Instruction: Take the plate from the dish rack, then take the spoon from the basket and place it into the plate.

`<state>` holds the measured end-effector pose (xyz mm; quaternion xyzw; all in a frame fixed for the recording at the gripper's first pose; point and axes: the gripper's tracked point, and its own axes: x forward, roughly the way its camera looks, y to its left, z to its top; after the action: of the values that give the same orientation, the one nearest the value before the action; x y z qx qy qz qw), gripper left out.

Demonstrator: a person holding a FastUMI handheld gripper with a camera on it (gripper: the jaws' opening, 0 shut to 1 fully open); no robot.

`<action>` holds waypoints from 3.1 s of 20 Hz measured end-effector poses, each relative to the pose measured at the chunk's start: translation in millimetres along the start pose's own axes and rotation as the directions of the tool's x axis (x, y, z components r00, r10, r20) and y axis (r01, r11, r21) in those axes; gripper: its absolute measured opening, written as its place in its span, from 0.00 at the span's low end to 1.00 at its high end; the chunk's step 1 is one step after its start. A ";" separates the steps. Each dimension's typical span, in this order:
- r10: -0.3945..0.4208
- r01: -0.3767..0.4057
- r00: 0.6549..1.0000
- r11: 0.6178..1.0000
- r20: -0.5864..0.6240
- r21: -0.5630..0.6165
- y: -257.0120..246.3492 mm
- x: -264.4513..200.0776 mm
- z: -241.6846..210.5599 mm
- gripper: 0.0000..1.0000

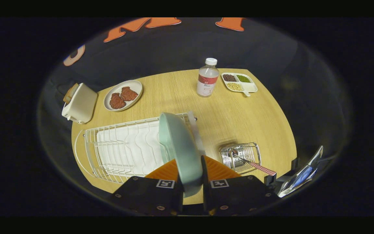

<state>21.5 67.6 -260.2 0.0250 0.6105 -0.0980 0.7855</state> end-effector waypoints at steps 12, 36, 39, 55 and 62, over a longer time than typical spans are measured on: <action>-0.022 0.022 1.000 0.999 -0.002 0.031 -10.3 -16.6 -7.6 0.26; -0.038 0.039 0.994 0.999 0.104 -0.003 -51.3 -66.5 -16.8 0.21; 0.098 -0.102 0.992 0.994 0.078 0.040 -51.2 -74.3 -49.9 0.21; 0.483 -0.471 0.876 0.849 0.011 0.239 -74.9 -13.5 -214.3 0.21; 0.499 -0.478 0.866 0.836 -0.014 0.270 -68.2 31.3 -234.8 0.23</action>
<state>-207.8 34.3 -344.4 0.2859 0.5980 0.0282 0.7482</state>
